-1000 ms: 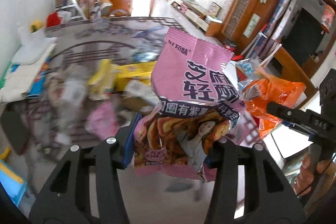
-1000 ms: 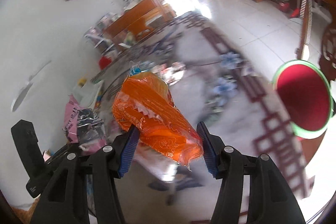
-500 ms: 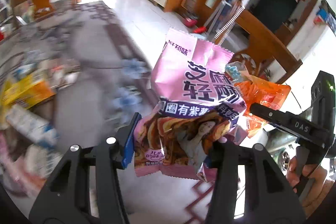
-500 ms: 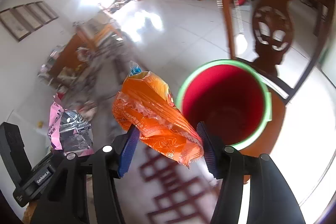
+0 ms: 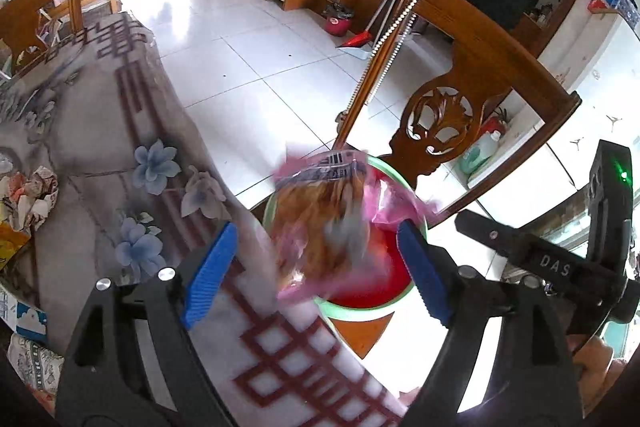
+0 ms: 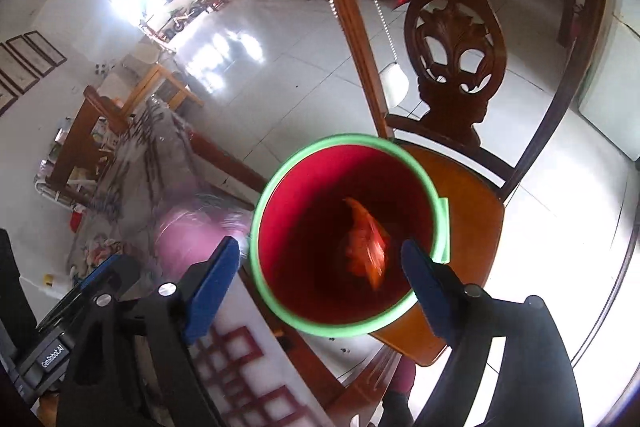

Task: Collect trash
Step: 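Open the right gripper over the bin while the left releases the pink bag into it, then move both grippers back over the trash on the table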

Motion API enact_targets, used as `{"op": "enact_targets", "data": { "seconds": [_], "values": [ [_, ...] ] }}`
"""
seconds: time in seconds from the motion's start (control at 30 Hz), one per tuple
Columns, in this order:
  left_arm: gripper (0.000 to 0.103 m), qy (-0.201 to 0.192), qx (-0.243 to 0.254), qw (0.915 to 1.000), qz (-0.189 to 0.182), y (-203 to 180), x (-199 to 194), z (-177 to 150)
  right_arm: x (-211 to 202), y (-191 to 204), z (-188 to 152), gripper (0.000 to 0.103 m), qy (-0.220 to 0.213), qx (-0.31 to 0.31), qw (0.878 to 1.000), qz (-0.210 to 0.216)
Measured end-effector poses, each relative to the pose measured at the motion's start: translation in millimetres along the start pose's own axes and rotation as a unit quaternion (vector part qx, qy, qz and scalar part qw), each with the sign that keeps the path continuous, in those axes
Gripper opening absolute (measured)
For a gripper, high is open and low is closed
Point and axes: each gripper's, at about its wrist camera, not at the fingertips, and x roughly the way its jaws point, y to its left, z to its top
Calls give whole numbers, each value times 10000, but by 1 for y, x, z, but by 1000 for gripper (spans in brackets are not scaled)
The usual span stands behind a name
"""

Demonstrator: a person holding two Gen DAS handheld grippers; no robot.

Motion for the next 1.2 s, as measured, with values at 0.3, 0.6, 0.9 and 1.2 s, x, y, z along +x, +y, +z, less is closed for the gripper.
{"op": "enact_targets", "data": {
  "seconds": [0.3, 0.6, 0.9, 1.2],
  "values": [
    [81, -212, -356, 9990, 148, 20, -30, -8, -6, 8, 7, 81, -102, 42, 9999, 89],
    [81, -318, -688, 9964, 383, 59, -65, -40, 0, 60, -11, 83, 65, -426, 9988, 245],
    [81, -579, -1320, 9864, 794, 139, -118, -80, 10, 137, -52, 83, 279, -1193, 9917, 388],
    [81, -513, -1894, 9623, 1885, 270, -175, -135, 25, 217, -108, 84, 672, -1710, 9807, 666]
  ]
}}
